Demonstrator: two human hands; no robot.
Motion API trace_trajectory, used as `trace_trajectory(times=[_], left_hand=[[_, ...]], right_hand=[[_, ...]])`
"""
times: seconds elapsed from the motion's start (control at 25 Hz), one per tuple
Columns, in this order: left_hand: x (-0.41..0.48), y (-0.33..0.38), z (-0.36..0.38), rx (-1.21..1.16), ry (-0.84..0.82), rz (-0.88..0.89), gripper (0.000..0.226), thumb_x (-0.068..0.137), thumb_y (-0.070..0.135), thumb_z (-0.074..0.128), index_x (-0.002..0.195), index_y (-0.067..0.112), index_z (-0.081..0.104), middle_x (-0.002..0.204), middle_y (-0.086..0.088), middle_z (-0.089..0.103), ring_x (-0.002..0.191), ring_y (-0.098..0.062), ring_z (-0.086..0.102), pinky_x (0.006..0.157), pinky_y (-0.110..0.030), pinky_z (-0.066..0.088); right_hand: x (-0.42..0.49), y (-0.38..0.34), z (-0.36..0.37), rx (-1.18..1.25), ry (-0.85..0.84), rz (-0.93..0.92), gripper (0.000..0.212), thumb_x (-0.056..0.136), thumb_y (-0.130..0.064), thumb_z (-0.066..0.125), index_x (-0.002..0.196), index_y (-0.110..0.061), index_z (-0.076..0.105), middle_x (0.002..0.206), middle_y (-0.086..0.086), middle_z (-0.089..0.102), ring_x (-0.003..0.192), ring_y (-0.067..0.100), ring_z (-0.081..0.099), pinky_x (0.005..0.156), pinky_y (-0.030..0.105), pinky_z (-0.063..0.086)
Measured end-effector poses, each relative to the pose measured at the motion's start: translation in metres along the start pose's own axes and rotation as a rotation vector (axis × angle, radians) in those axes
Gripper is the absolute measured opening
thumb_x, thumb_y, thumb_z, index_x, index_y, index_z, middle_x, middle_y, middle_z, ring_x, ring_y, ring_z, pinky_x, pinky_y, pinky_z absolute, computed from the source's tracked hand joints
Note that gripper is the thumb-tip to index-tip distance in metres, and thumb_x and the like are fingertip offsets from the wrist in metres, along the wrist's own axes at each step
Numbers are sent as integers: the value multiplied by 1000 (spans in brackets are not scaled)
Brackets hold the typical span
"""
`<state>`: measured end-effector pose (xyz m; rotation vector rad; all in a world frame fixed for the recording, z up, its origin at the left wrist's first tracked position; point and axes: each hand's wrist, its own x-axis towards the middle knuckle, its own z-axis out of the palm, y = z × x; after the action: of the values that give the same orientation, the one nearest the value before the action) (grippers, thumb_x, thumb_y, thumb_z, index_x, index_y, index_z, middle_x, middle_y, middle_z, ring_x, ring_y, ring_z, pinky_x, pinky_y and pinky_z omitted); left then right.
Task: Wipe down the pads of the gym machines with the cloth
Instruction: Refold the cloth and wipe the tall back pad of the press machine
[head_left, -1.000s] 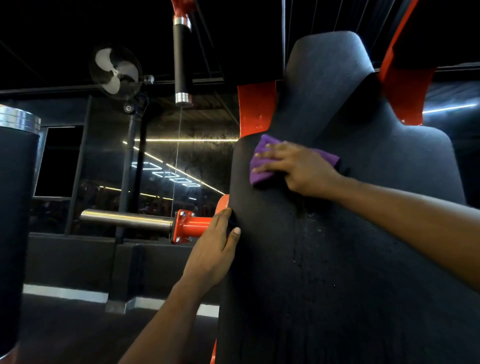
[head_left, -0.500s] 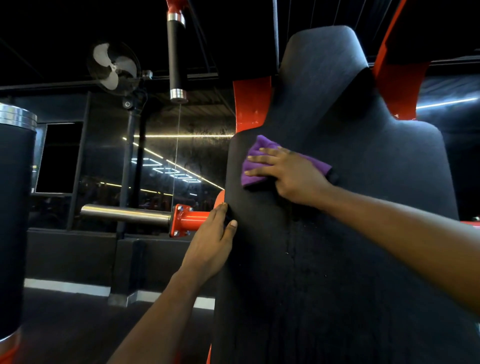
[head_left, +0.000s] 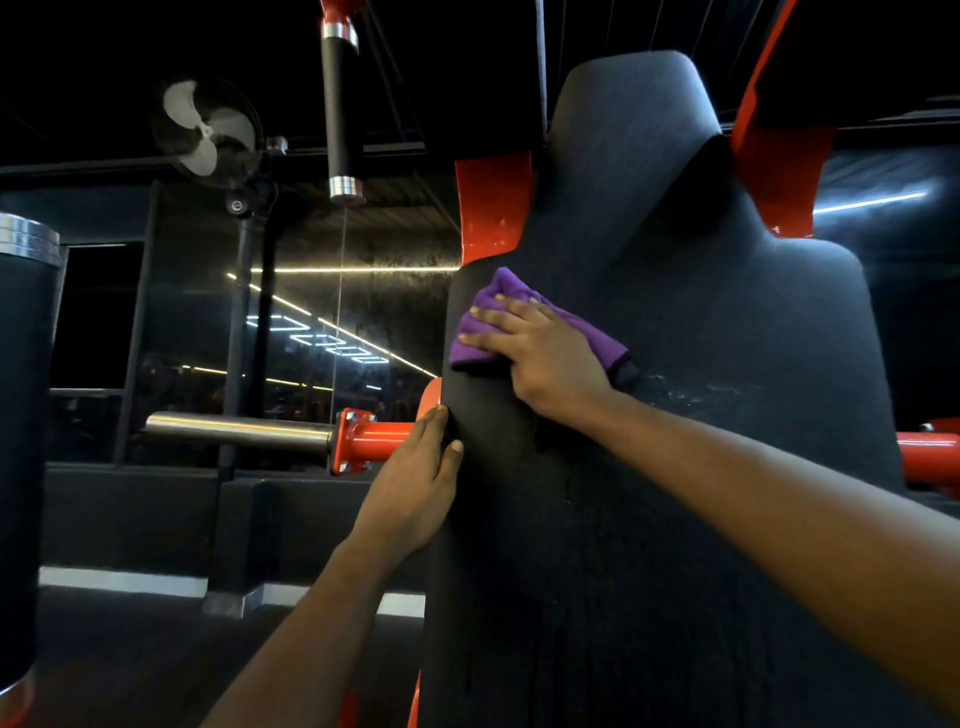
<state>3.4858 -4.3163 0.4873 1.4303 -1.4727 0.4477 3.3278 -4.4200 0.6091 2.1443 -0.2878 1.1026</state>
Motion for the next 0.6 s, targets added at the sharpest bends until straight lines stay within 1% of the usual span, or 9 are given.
trace_trajectory(times=[0.08, 0.12, 0.2, 0.28, 0.32, 0.4, 0.48, 0.52, 0.6], left_hand=[[-2, 5, 2, 50, 29, -2, 57, 107, 33, 40, 159, 14, 23, 165, -1, 23, 151, -17, 24, 117, -27, 18], [-2, 8, 3, 60, 50, 6, 58, 107, 33, 40, 159, 15, 22, 166, 0, 21, 151, -17, 23, 118, -29, 18], [-5, 14, 7, 45, 63, 20, 60, 107, 36, 39, 160, 17, 19, 167, 2, 15, 152, -16, 19, 119, -32, 18], [-5, 18, 9, 11, 41, 10, 61, 107, 38, 38, 160, 19, 17, 168, 5, 11, 152, -14, 16, 120, -34, 18], [-5, 18, 8, -3, 24, 3, 61, 107, 38, 38, 160, 19, 17, 168, 5, 12, 152, -14, 16, 120, -34, 18], [-1, 16, 0, -4, -8, 11, 58, 107, 36, 39, 159, 18, 21, 167, 4, 17, 151, -14, 20, 120, -35, 21], [4, 12, -10, 36, -12, 53, 55, 107, 36, 39, 157, 16, 29, 163, 0, 28, 147, -16, 30, 118, -35, 27], [6, 9, -14, 52, 0, 74, 53, 107, 36, 38, 155, 16, 32, 160, 0, 34, 144, -16, 35, 115, -34, 31], [11, 6, -18, 59, 34, 110, 51, 107, 35, 39, 154, 17, 35, 158, 2, 38, 141, -14, 39, 112, -30, 32]], right_hand=[[-25, 20, -17, -33, -11, -30, 64, 80, -8, 42, 137, -28, 63, 153, -4, 49, 147, 20, 37, 121, 34, 23], [-39, 30, -26, -54, -9, -9, 66, 77, -10, 39, 136, -28, 64, 152, -5, 51, 146, 19, 38, 121, 32, 25], [-69, 55, -44, -89, -21, 76, 71, 73, -10, 38, 136, -31, 63, 153, -8, 49, 146, 16, 37, 121, 36, 30], [-99, 77, -64, -117, -14, 205, 74, 75, -2, 48, 139, -36, 59, 156, -11, 45, 148, 15, 33, 120, 42, 32], [-110, 83, -71, -119, 25, 272, 75, 76, 1, 51, 140, -37, 59, 156, -12, 44, 149, 15, 33, 120, 45, 33], [-116, 82, -72, -99, 164, 415, 71, 78, 2, 53, 137, -36, 61, 153, -11, 48, 147, 16, 36, 118, 46, 36], [-96, 63, -54, -78, 303, 529, 64, 81, -1, 52, 135, -33, 63, 150, -7, 52, 144, 21, 40, 116, 44, 38], [-79, 52, -43, -58, 330, 538, 63, 81, -2, 52, 136, -31, 63, 150, -4, 53, 144, 23, 40, 117, 44, 37], [-34, 34, -22, -10, 314, 443, 63, 81, -1, 52, 137, -29, 63, 150, -2, 53, 145, 27, 39, 119, 45, 34]])
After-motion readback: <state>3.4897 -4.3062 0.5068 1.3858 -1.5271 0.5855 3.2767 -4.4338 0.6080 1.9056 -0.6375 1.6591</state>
